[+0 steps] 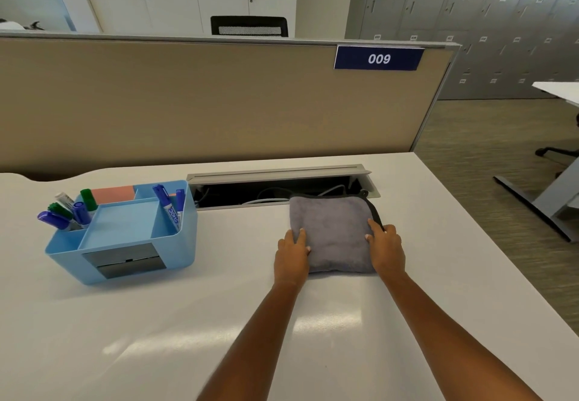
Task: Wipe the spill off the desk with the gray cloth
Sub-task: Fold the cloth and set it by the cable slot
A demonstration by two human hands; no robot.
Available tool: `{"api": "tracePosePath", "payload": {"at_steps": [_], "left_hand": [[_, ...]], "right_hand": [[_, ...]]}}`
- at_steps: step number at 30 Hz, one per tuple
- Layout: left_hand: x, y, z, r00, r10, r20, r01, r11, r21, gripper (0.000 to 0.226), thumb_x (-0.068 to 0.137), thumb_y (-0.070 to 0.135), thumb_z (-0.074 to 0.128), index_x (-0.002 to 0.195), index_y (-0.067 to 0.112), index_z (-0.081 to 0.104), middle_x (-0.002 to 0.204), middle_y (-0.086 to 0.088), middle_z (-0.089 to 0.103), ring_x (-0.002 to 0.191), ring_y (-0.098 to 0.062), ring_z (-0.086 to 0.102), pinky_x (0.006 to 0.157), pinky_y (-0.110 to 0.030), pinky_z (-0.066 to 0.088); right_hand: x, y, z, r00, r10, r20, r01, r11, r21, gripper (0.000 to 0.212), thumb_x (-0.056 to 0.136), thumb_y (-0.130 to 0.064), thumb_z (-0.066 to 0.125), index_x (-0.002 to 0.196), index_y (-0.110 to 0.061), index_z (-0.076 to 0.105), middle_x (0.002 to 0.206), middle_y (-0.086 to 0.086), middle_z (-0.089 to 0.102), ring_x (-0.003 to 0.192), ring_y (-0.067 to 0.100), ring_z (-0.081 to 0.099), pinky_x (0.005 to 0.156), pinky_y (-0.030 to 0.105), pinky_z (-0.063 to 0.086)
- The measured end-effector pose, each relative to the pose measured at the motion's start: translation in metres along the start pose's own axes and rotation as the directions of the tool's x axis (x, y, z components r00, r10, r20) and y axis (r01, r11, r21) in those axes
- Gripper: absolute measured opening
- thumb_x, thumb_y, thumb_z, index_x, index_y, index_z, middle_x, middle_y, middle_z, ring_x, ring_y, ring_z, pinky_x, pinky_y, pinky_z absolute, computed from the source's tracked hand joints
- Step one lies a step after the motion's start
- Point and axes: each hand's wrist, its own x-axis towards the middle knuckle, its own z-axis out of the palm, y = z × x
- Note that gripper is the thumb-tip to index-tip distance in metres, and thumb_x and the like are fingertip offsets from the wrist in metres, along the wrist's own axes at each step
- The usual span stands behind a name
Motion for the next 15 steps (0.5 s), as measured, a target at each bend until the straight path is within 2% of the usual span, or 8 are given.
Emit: {"api": "tracePosePath", "payload": {"at_steps": [2, 7, 9, 11, 13, 15], "left_hand": [[0.000, 0.002, -0.001, 1.000, -0.017, -0.003, 0.016, 0.990, -0.140, 0.044, 0.098, 0.014, 0.033, 0.141, 0.009, 0.027, 0.146, -0.016, 0.033, 0.130, -0.029, 0.037, 0.109, -0.035, 0.034], [0.003, 0.008, 0.000, 0.995, 0.069, 0.071, -0.062, 0.993, -0.097, 0.050, 0.096, 0.008, 0.035, 0.144, 0.011, 0.022, 0.153, -0.013, 0.023, 0.138, -0.030, 0.028, 0.114, -0.036, 0.028], [0.002, 0.010, -0.002, 0.991, 0.078, 0.110, -0.077, 0.997, -0.008, 0.051, 0.097, 0.012, 0.035, 0.146, 0.013, 0.019, 0.155, -0.013, 0.017, 0.139, -0.031, 0.024, 0.113, -0.037, 0.027], [0.001, 0.009, -0.004, 0.988, 0.088, 0.125, -0.103, 0.987, 0.123, 0.051, 0.098, 0.021, 0.033, 0.146, 0.015, 0.017, 0.157, -0.013, 0.012, 0.137, -0.033, 0.026, 0.111, -0.038, 0.030], [-0.003, 0.005, -0.005, 0.986, 0.116, 0.122, -0.144, 0.957, 0.250, 0.052, 0.099, 0.031, 0.028, 0.147, 0.017, 0.014, 0.158, -0.013, 0.008, 0.134, -0.033, 0.029, 0.109, -0.038, 0.032], [-0.009, 0.000, -0.006, 0.979, 0.157, 0.126, -0.190, 0.928, 0.320, 0.057, 0.096, 0.045, 0.012, 0.147, 0.018, 0.012, 0.158, -0.011, 0.006, 0.135, -0.032, 0.028, 0.109, -0.038, 0.031]], "right_hand": [[0.001, 0.001, 0.000, 0.999, 0.024, -0.029, -0.021, 0.995, 0.101, 0.037, 0.097, -0.014, 0.042, 0.134, -0.009, 0.043, 0.124, 0.020, 0.048, 0.110, 0.035, 0.051, 0.090, 0.039, 0.043], [0.005, 0.007, -0.009, 0.993, 0.027, -0.111, -0.013, 0.992, 0.128, 0.033, 0.096, -0.014, 0.043, 0.127, -0.007, 0.049, 0.114, 0.015, 0.052, 0.110, 0.035, 0.052, 0.081, 0.033, 0.039], [0.005, 0.009, -0.011, 0.996, -0.018, -0.086, 0.011, 0.997, -0.080, 0.036, 0.095, -0.015, 0.046, 0.131, -0.011, 0.047, 0.126, 0.016, 0.049, 0.114, 0.035, 0.048, 0.086, 0.039, 0.043], [0.000, 0.009, -0.013, 0.998, -0.024, -0.061, 0.007, 0.965, -0.261, 0.040, 0.096, -0.025, 0.045, 0.136, -0.019, 0.042, 0.136, 0.015, 0.041, 0.121, 0.031, 0.042, 0.094, 0.044, 0.042], [-0.005, 0.008, -0.011, 0.998, -0.043, -0.044, 0.027, 0.947, -0.319, 0.042, 0.097, -0.032, 0.040, 0.137, -0.021, 0.039, 0.143, 0.014, 0.035, 0.130, 0.029, 0.035, 0.100, 0.047, 0.037], [-0.012, 0.004, -0.006, 0.994, -0.104, -0.030, 0.091, 0.954, -0.284, 0.042, 0.097, -0.033, 0.040, 0.135, -0.015, 0.043, 0.144, 0.018, 0.035, 0.133, 0.031, 0.033, 0.103, 0.052, 0.033]]}}
